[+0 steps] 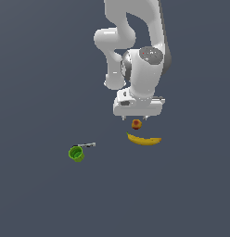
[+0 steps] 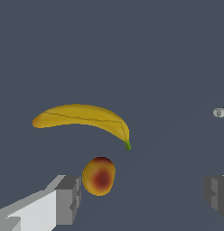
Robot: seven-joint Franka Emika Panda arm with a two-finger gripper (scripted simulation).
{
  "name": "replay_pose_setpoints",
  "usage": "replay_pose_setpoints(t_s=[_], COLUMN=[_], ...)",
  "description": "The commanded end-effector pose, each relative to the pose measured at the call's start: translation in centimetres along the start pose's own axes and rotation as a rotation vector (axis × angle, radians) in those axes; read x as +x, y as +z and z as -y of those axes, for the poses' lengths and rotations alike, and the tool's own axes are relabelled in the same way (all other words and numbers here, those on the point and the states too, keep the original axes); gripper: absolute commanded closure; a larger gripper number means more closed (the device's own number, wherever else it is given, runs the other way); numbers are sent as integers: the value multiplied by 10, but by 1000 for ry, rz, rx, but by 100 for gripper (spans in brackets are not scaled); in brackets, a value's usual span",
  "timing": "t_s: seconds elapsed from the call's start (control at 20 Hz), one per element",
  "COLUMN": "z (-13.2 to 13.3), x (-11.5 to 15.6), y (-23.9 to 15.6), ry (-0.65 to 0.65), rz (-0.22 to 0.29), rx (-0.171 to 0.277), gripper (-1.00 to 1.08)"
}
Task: Pick up a designated object from a clutter of objects.
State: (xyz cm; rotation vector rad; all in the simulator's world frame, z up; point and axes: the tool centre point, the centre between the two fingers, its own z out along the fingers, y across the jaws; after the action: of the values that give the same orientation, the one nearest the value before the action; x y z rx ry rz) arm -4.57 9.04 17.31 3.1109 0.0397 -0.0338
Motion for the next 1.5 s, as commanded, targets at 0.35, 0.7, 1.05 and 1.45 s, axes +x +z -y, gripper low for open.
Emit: replay_pose_setpoints(t_s=[0.35, 0.7, 1.05, 1.45], z=[29, 39, 41, 42], x=[-39, -58, -63, -64], y=[61, 83, 88, 103], ry=[87, 122, 130, 130], rz=[-15, -19, -19, -19], rx=[19, 29, 31, 31], gripper=[-92, -92, -92, -92])
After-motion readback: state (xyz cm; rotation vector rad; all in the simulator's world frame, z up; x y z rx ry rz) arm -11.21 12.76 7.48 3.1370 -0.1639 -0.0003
